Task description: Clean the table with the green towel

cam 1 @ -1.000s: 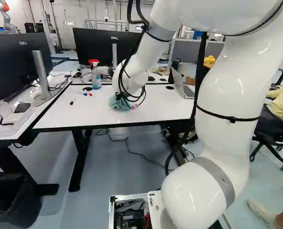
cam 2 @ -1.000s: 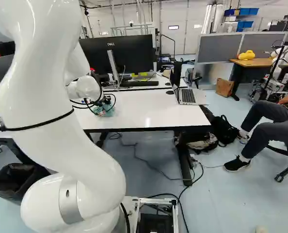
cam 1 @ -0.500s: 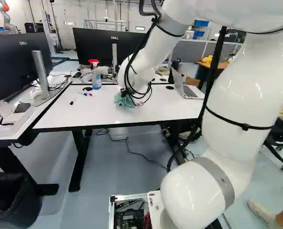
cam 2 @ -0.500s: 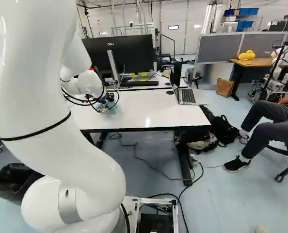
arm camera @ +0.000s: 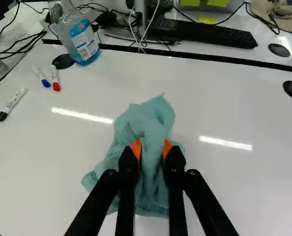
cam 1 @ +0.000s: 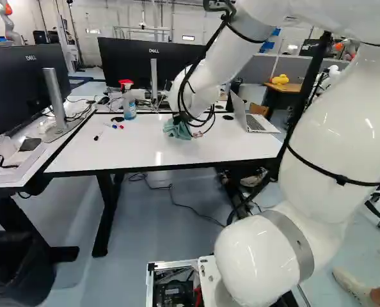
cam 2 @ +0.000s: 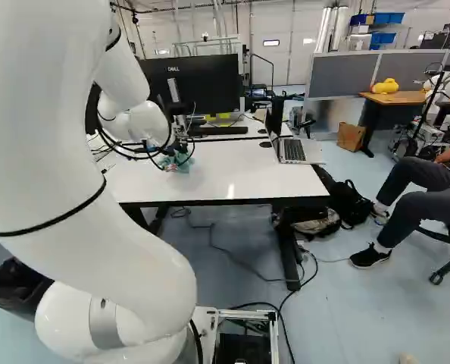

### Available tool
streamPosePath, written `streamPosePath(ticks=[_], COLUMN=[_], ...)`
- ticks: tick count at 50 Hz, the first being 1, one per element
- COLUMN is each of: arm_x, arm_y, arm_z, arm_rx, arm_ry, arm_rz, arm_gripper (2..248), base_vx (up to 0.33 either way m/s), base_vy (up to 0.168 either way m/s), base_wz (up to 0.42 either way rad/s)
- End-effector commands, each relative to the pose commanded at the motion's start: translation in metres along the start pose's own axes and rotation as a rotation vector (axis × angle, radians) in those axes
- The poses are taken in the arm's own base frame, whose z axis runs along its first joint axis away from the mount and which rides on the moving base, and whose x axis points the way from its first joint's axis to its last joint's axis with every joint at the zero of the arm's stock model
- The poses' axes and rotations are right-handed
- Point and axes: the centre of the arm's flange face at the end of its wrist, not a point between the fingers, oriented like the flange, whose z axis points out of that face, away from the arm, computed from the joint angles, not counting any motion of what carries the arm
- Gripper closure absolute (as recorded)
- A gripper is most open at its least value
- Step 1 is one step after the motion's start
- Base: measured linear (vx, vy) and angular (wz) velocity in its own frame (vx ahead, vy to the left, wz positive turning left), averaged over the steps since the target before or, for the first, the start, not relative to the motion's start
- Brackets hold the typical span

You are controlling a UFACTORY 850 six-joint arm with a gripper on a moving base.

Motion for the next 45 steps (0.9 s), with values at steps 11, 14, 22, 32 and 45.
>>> streamPosePath(ticks=[11, 14, 22, 32, 45], arm_x=[0.005, 0.005, 0.005, 0.004, 0.001], arm_y=[0.008, 0.008, 0.008, 0.012, 0.031], arm_z=[-0.002, -0.002, -0.002, -0.003, -0.006], arm_rx=[-0.012, -0.012, -0.012, -0.02, -0.05], arm_ry=[0.01, 0.01, 0.01, 0.01, 0.01], arm_rz=[0.011, 0.011, 0.011, 0.018, 0.044], arm_gripper=[185, 185, 185, 185, 185], base_vx=[0.0, 0.0, 0.0, 0.0, 0.0], base_vy=[0.0, 0.0, 0.0, 0.0, 0.0], base_wz=[0.0, 0.0, 0.0, 0.0, 0.0])
